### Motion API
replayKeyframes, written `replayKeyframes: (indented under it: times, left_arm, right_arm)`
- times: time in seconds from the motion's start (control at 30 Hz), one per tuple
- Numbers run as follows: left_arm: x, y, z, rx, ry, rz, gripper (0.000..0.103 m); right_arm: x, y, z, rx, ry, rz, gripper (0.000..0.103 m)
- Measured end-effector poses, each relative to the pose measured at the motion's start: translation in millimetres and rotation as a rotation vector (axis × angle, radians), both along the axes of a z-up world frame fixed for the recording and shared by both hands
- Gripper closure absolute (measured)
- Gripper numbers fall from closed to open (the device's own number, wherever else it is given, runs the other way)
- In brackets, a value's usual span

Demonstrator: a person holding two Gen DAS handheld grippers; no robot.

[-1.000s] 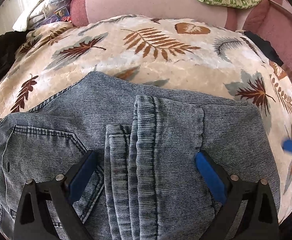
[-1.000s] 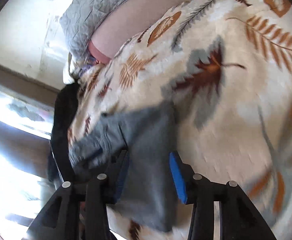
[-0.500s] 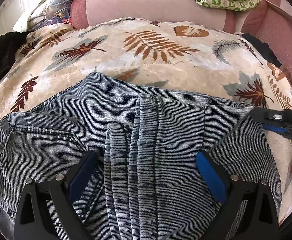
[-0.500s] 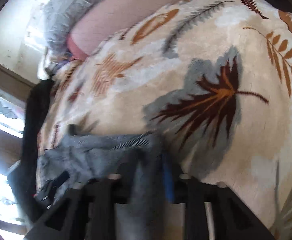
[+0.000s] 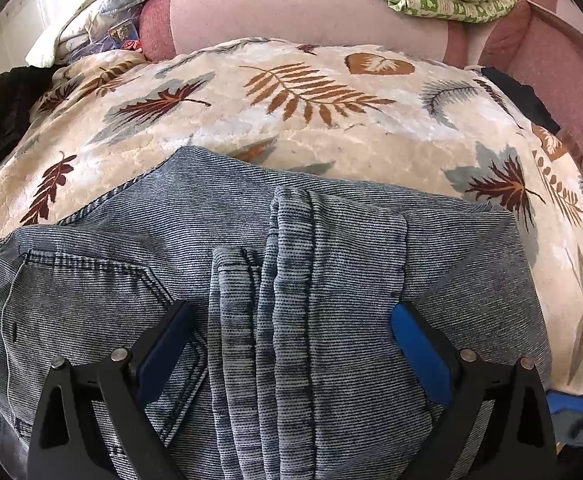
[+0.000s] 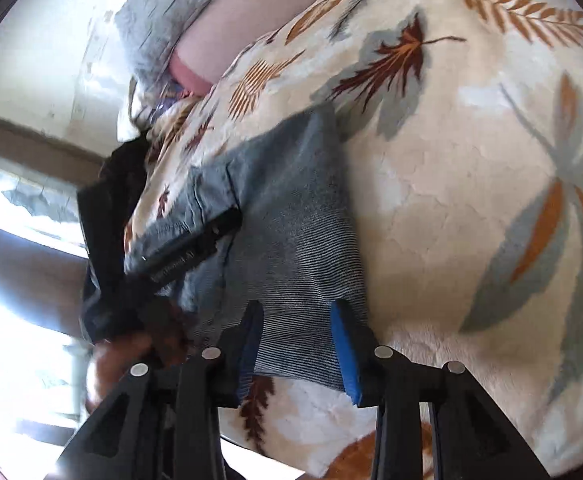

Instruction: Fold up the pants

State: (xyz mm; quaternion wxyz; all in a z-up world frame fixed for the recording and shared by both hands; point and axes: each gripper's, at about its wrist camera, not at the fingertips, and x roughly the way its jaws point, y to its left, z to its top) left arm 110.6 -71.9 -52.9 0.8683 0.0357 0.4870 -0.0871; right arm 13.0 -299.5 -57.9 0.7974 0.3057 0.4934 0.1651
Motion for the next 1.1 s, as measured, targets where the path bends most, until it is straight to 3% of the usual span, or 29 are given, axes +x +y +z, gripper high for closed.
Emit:
replayKeyframes:
  times: [0.07,0.13,0.2,0.27,0.37,0.43,0.5,0.53,0.67,0.8,0.9,1.03,1.1]
  left_arm:
    - [0,1,0,0.0,-0.003,0.001,0.004]
    - [0,1,-1,0.0,-0.008,0.004,0.004]
    - [-1,-1,-1,0.007,-0.011,0.002,0.004]
    - [-1,0,-1,-0.001,-0.013,-0.001,0.004]
    - [-2,-1,-1,0.004,-0.02,0.002,0.003]
    - [-2,-1,-1,0.004,-0.024,0.004,0.003]
    - [-2,-1,-1,0.004,-0.025,0.004,0.003]
    - [-2,-1,0,0.003,-0.023,0.005,0.003]
    - [0,8,12,-0.055,0.005,0.024,0.004]
    - [-22,31,48,-0.149,-0.072,0.079,0.004]
    - [-47,44,62,-0.226,-0.072,0.063,0.004]
    - [-70,44,46,-0.306,0.021,-0.011,0.004]
    - [-71,33,22,-0.223,0.124,-0.054,0.006]
  right_arm:
    - [-7,6,10,-0.005,-0.048,0.045,0.062]
    - [-6,10,-6,-0.038,-0.009,0.07,0.054]
    - [-8,1,-20,0.029,-0.013,0.057,0.056]
    - [-11,-9,-12,0.059,-0.016,0.038,0.056]
    - [-20,-16,9,0.064,-0.116,0.039,0.056]
    - [-20,-14,-1,0.057,-0.074,0.081,0.042]
    - [-18,-15,-22,0.009,-0.001,0.075,0.042]
    - [-20,-18,-24,0.036,-0.019,0.073,0.042]
    - [-24,-33,-26,0.121,-0.027,0.059,0.042]
    - [-28,-43,-28,0.158,-0.049,0.038,0.042]
    - [-26,-45,-27,0.152,-0.065,0.018,0.042]
    - [-29,-46,-10,0.14,-0.117,-0.022,0.042]
    - [-27,-45,-8,0.122,-0.127,-0.042,0.042]
